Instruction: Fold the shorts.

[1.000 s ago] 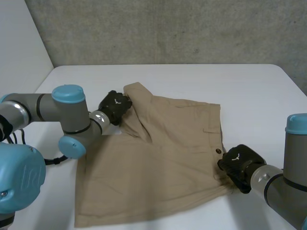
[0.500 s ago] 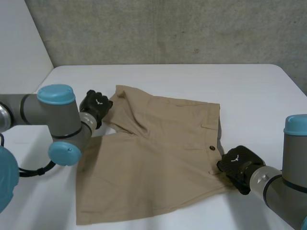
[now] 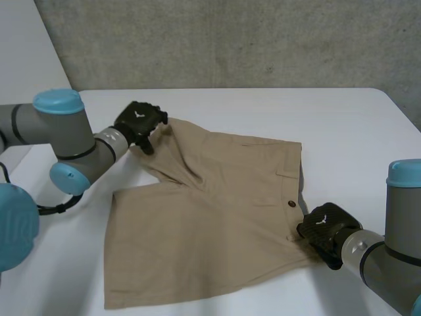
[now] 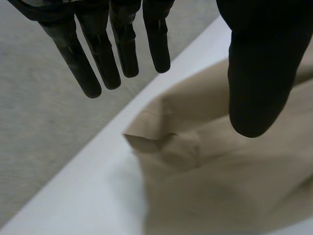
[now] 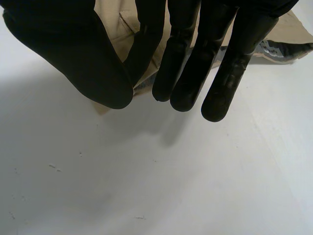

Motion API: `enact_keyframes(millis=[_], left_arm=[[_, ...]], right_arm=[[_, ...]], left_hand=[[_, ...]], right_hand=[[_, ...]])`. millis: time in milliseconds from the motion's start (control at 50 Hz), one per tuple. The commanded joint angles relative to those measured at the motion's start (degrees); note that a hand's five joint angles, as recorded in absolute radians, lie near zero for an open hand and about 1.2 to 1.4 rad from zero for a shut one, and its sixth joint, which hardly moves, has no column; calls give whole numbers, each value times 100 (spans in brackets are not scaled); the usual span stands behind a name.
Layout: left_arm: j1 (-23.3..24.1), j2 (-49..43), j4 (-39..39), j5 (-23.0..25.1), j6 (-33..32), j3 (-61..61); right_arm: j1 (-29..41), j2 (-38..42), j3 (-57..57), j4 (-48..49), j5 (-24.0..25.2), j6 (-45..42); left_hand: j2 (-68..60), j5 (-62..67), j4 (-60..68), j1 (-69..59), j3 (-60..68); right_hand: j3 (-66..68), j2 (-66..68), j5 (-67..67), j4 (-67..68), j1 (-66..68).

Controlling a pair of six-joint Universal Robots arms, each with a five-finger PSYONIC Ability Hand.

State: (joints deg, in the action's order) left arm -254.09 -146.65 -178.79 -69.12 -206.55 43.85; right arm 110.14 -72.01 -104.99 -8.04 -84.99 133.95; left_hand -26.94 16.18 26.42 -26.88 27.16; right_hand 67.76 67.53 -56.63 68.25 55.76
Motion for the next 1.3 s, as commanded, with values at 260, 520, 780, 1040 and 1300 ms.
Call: enact_keyframes(millis=[260, 520, 780, 1040, 1300], left_arm=[[26, -725, 1075, 285, -553, -817], [9, -734, 1083, 179, -614, -843], [-167, -198, 873, -813, -1492, -124], [-141, 716, 381, -1192, -1880, 1362], [8, 673, -24, -1710, -1871, 1609]], right_arm=[[-36, 91, 23, 48, 0, 0], [-45, 91, 23, 48, -9, -9], [-19, 82, 5, 39, -9, -9], [8, 64, 5, 39, -9, 9], [-1, -6, 5, 21, -18, 88]], left_hand=[[-1387, 1463, 1439, -1393, 1365], [-3524, 3600, 3576, -3530, 3502], [-4821, 4897, 4873, -4827, 4799], [-4603, 4678, 4654, -4608, 4581], [-2098, 2174, 2150, -2104, 2076]], right_hand=[[1224, 1247, -1337, 1175, 2424], [1224, 1247, -1337, 1175, 2424], [1224, 1247, -1337, 1175, 2424], [1224, 1247, -1337, 1175, 2424], [1224, 1247, -1337, 1175, 2424]])
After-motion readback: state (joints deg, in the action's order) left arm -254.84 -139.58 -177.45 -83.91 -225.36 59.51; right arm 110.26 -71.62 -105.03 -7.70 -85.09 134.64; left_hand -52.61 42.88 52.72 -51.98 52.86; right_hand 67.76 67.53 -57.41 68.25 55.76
